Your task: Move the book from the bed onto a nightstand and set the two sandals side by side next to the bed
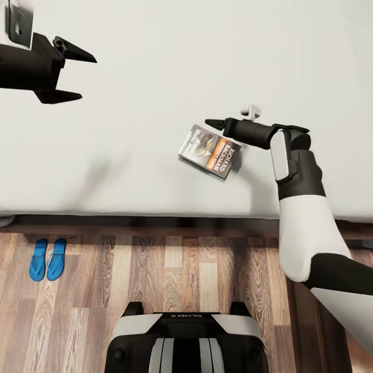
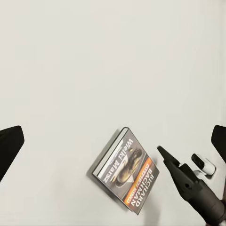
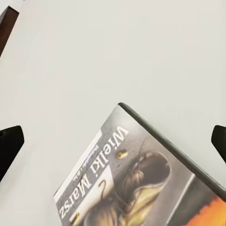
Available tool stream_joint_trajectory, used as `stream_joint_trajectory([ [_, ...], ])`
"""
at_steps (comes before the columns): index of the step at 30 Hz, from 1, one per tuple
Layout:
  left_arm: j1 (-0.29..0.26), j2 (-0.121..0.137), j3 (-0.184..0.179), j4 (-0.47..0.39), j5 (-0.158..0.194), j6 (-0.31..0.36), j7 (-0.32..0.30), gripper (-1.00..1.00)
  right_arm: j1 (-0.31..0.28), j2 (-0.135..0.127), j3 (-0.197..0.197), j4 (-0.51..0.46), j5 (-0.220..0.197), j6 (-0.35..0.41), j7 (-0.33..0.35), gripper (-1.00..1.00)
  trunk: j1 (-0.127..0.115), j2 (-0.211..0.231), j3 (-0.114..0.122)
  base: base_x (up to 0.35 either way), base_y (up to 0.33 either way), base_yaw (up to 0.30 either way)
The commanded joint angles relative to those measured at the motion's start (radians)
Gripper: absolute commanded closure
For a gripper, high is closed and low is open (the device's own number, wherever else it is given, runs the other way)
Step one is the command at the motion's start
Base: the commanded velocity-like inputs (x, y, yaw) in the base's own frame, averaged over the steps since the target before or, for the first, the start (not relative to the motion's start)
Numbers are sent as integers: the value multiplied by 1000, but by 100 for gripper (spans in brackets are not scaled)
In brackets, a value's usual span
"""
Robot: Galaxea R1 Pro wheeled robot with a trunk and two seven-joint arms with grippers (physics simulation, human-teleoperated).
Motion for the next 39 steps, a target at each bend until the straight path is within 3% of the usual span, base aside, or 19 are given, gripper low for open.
stream_joint_trajectory([
  [1, 0, 1, 0, 0, 6, 7, 8, -100, -1, 1, -3, 6, -4, 1, 2, -100, 0, 0, 1, 0, 0, 63],
  [19, 6, 1, -1, 0, 6, 15, 7, -100, 23, -1, -4, 28, -7, -24, 3, -100, 0, 0, 9, 61, 41, 19],
  [26, 7, 1, -1, 0, 6, 15, 7, -100, 29, -3, -40, 43, -7, -36, 3, -100, 0, 0, 9, 6, 4, 0],
  [31, 7, 1, -1, 0, 6, 15, 7, -100, 29, -4, -64, 87, -7, -90, 3, -100, 0, 0, 9, 1, 1, 0],
  [39, 8, 1, -1, 0, 6, 15, 7, -100, 29, -5, -71, 108, -7, -115, 3, -100, 0, 0, 9, 0, 0, 0],
])
